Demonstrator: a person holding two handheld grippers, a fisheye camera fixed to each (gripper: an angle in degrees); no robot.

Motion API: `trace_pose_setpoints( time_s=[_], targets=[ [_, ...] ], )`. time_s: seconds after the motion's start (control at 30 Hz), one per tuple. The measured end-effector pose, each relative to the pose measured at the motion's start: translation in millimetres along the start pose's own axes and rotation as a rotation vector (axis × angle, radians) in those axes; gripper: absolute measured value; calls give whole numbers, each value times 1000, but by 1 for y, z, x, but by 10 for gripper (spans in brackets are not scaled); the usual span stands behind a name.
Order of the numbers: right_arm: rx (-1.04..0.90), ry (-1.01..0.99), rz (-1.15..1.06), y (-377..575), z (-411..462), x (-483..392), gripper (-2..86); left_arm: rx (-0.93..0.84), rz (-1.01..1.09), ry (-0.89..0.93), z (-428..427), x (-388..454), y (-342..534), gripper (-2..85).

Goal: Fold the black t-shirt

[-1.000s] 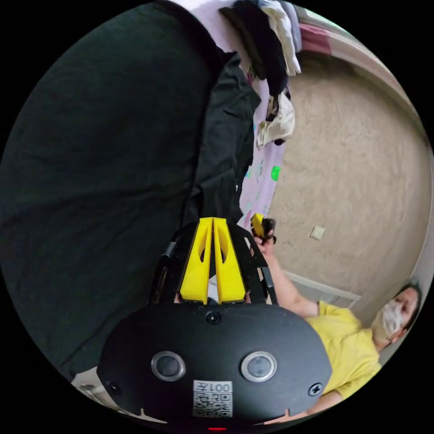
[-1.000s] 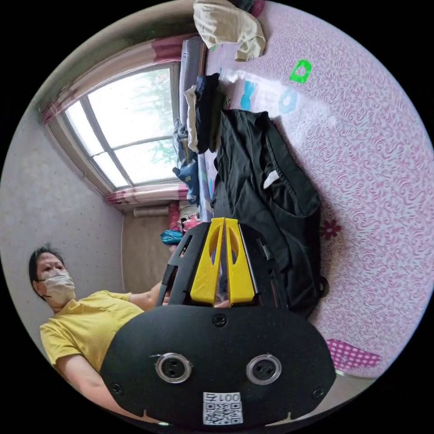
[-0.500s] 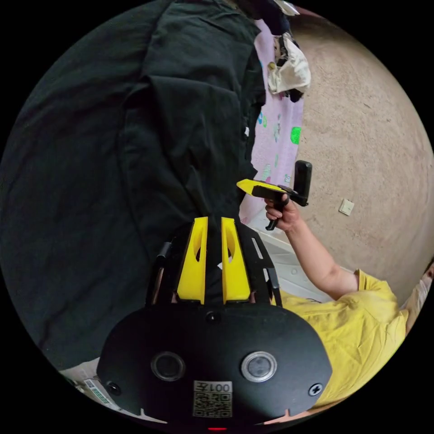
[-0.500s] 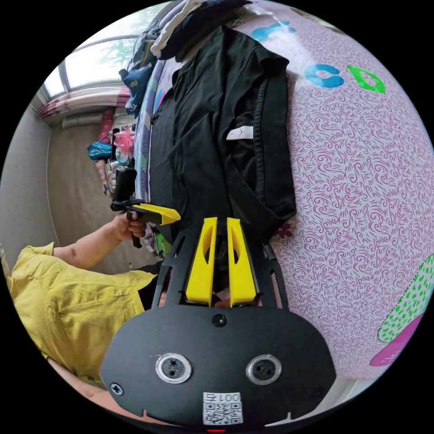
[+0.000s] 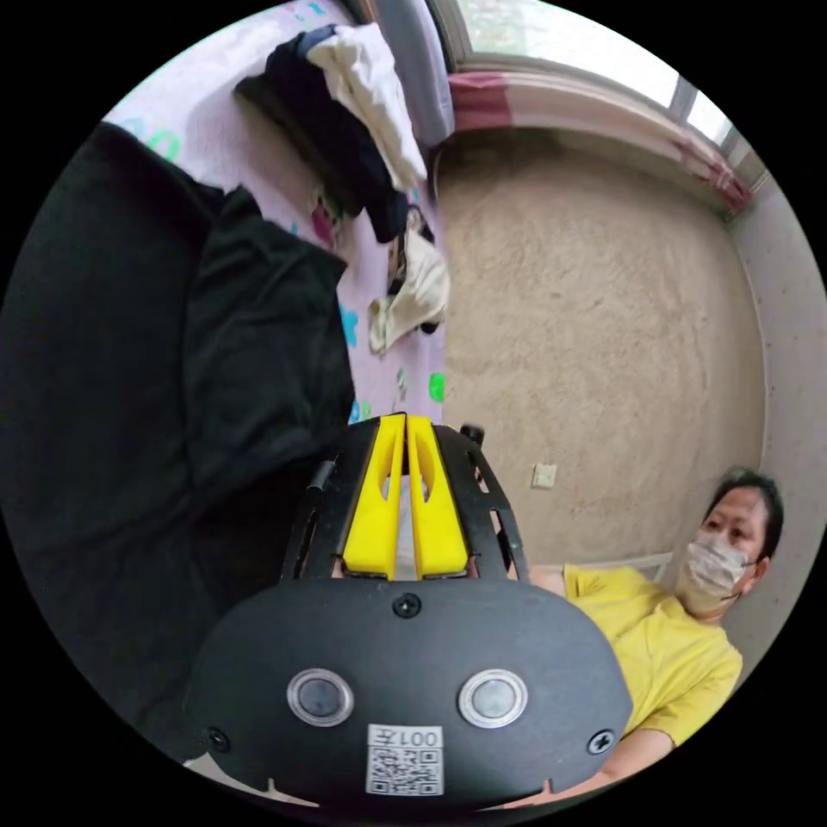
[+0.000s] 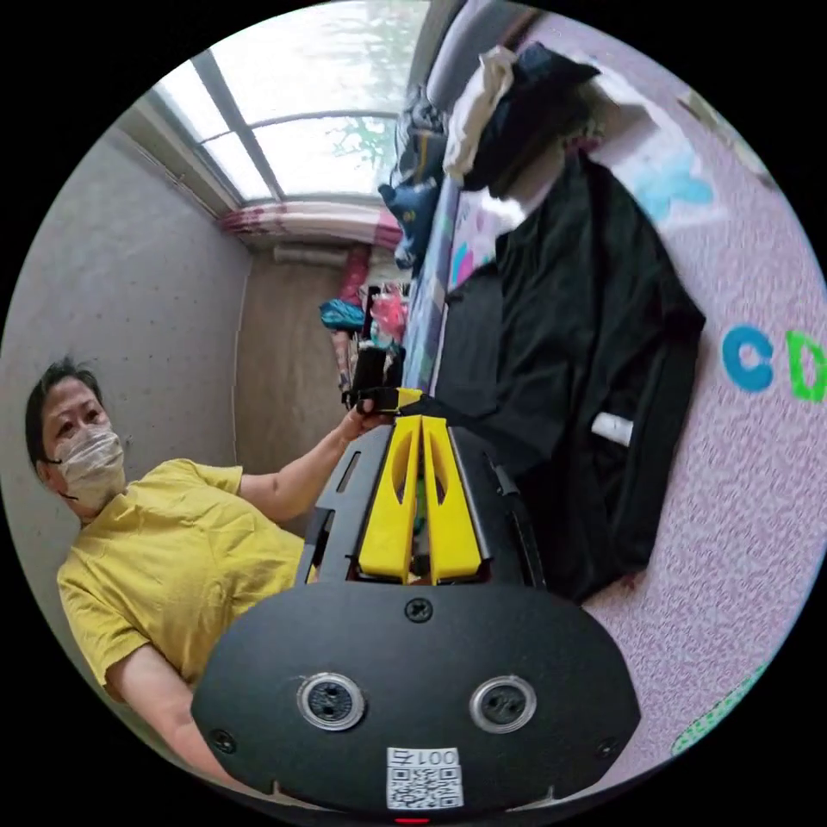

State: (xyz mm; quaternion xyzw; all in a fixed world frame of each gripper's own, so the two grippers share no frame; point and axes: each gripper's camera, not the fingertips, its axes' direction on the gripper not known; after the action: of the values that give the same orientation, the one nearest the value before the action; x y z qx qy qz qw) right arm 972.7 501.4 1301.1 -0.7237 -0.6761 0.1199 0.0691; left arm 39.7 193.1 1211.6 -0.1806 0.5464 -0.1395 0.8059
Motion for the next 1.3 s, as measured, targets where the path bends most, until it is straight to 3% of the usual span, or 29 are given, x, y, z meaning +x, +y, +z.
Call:
trace_pose_setpoints(
  time_s=[0.13, 0.27, 0.4, 0.53, 0.67, 0.8, 0.87, 1.03, 1.3],
  targets=[
    [163, 105, -38, -7, -25, -14, 3, 203, 30, 99, -34, 14, -47, -12],
    [220, 173, 2, 10, -20, -14, 4, 277, -151, 96, -36, -22, -89, -12],
    [165, 186, 47, 37, 8, -7, 4, 251, -249, 57, -24, -52, -100, -12],
    [137, 206, 83, 62, 25, -1, 4, 298, -190, -92, -24, -44, -91, -13],
    [36, 357, 121, 97, 39, 2, 5, 344, -148, -200, -31, -31, -63, -13],
    [-113, 466, 170, 145, 56, 6, 6, 146, -71, -277, -7, -21, -20, -13],
    [-157, 488, 202, 165, 63, 8, 7, -78, 24, -394, 28, -14, 29, -13],
    [-155, 409, 160, 212, 80, -5, 18, -405, 120, -519, 93, -15, 150, -13],
    [-175, 504, 33, 227, 134, -15, 34, -352, 81, -544, 124, -36, 240, -11]
  ],
)
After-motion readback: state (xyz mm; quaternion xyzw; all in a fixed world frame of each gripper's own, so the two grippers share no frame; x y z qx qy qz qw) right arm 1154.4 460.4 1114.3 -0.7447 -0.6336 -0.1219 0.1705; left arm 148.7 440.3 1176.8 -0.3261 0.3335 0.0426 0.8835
